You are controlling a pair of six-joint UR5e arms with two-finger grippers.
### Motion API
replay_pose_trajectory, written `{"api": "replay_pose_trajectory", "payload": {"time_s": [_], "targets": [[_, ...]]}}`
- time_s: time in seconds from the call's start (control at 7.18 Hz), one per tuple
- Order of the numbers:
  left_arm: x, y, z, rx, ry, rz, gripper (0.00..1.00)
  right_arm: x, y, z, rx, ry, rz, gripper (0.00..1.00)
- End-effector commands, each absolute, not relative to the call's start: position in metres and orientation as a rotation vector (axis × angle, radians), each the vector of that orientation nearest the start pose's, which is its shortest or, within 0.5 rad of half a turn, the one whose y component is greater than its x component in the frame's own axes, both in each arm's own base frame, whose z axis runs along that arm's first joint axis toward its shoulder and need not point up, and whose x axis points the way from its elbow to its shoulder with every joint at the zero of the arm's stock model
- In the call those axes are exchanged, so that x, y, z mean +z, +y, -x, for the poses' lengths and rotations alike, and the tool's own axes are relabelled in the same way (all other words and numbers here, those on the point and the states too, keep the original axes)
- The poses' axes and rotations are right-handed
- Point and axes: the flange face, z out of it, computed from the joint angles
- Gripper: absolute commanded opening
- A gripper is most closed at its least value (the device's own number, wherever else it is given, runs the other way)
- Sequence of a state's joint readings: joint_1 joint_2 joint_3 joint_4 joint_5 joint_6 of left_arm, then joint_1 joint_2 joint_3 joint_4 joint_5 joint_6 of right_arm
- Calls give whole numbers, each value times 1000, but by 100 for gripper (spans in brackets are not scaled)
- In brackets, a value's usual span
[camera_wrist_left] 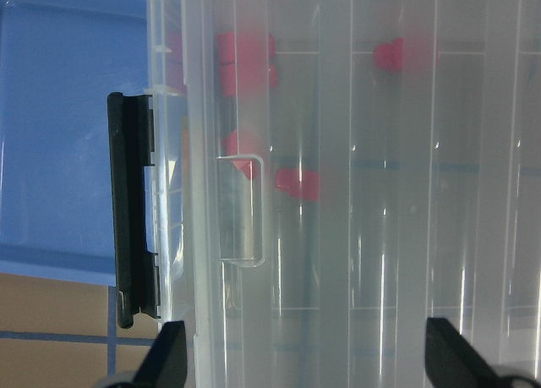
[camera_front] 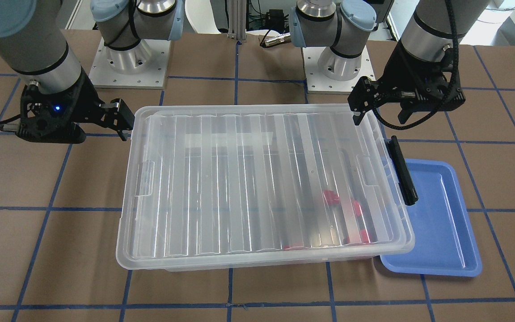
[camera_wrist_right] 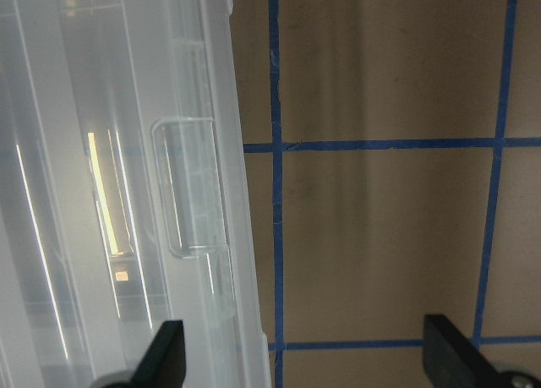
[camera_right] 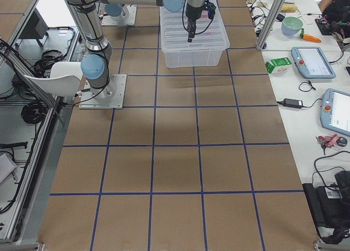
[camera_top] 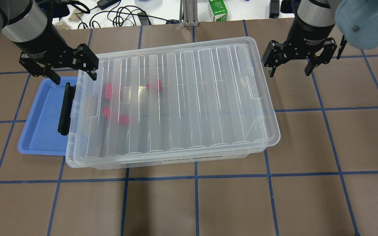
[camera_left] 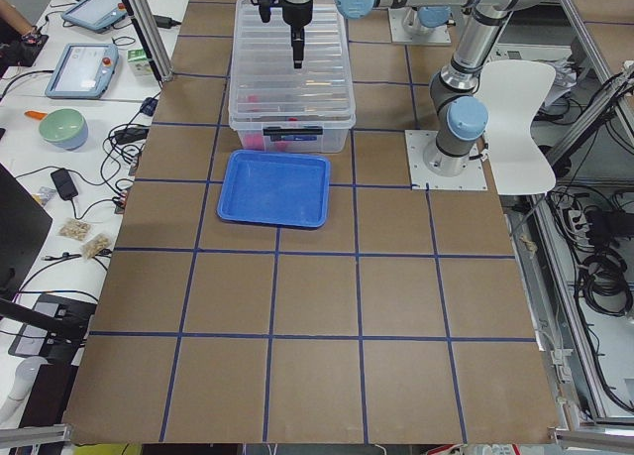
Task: Place red block in blue tray from box
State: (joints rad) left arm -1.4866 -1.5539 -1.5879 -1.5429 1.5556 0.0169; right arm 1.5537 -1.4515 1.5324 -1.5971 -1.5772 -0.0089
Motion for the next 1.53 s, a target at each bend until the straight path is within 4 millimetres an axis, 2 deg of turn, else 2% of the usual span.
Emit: {"api": "replay_pose_trajectory", "payload": {"time_s": [0.0,0.28,0.7,1.11,1.25,1.39], "targets": [[489,-498,93,-42,3154,106,100,405,-567,-123,127,3144,-4,100],[489,-498,93,-42,3152,106,100,370,-588,-123,156,3139,-2,100],[488,-499,93,-42,3151,104,100,346,-596,-124,218,3129,-3,100],[486,-500,93,-35,3151,104,100,342,-599,-124,214,3127,31,100],[488,-499,92,-45,3152,106,100,344,-601,-121,193,3134,113,100],[488,-499,92,-45,3152,106,100,344,-602,-112,193,3135,107,100]]}}
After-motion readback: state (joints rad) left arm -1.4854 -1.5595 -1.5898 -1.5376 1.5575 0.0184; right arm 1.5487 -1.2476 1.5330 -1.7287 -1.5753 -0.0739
